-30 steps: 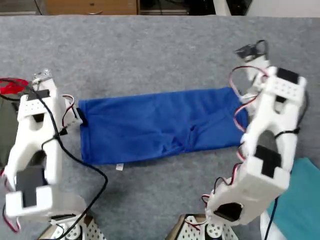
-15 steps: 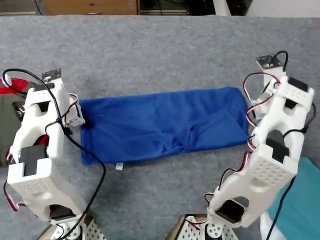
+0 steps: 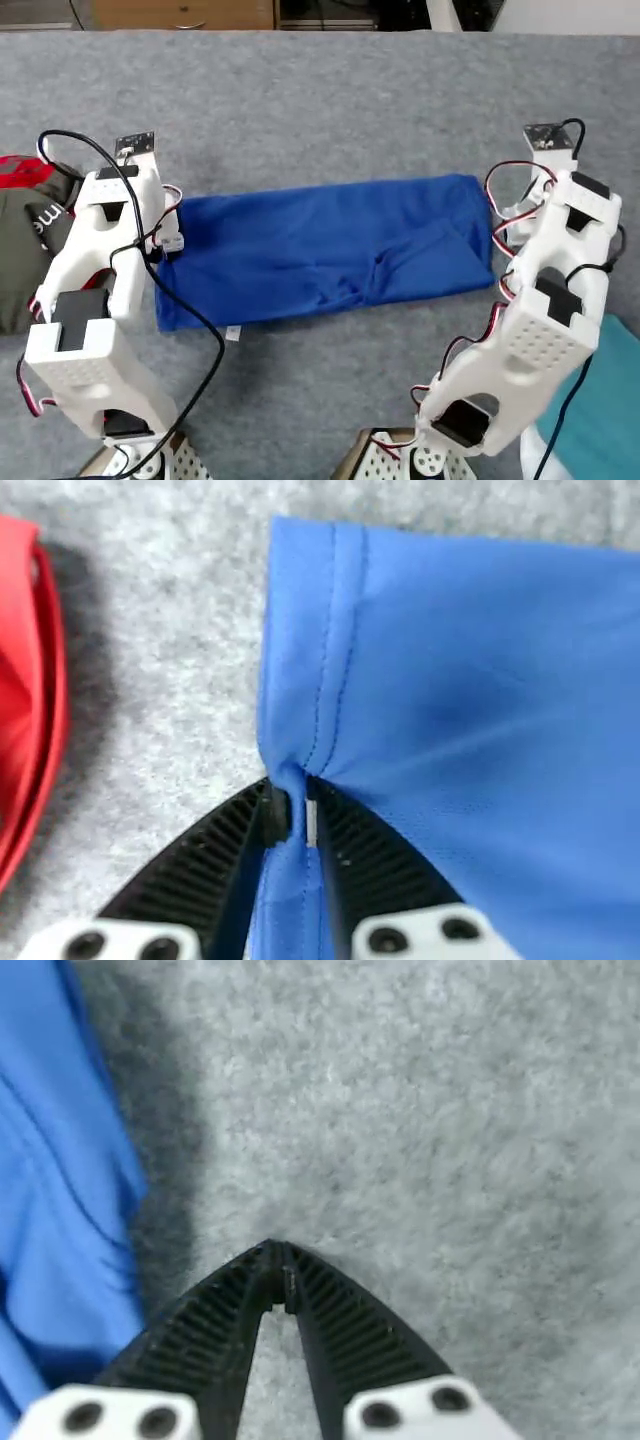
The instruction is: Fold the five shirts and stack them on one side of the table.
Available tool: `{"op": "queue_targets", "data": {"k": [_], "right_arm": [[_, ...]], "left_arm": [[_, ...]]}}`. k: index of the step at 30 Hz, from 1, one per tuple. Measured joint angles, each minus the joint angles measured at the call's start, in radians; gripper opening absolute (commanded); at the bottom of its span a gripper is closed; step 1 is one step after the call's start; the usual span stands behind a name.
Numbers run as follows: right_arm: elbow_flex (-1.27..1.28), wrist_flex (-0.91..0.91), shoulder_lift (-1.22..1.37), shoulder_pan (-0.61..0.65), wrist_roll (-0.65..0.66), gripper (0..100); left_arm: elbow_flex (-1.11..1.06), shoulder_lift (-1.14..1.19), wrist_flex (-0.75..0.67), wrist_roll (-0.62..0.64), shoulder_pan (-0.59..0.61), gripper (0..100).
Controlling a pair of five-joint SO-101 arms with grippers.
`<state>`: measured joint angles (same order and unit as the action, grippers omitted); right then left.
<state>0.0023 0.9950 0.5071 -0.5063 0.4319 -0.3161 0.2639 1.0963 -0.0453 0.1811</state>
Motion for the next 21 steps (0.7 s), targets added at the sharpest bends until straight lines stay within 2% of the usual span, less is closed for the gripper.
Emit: {"op": "queue_targets", "data": {"k": [4,11,14,18,21], "right_arm": [[0.0,-0.017,0.0,-0.011,-0.064,0.5],[0.0,-0.037,0.0,-0.055,-0.176,0.5],[0.0,-0.038,0.0,-0.06,-0.19,0.5],[0.0,-0.038,0.0,-0.06,-0.195,0.5],[0.0,-0.038,0.0,-0.06,-0.195,0.5]], "left_arm": [[0.032,0.008,0.023,0.0,0.011,2],[0.267,0.017,0.222,-0.002,0.175,2],[0.393,0.017,0.304,-0.002,0.203,2],[0.522,0.017,0.414,-0.002,0.176,2],[0.582,0.017,0.496,-0.002,0.087,2]]}}
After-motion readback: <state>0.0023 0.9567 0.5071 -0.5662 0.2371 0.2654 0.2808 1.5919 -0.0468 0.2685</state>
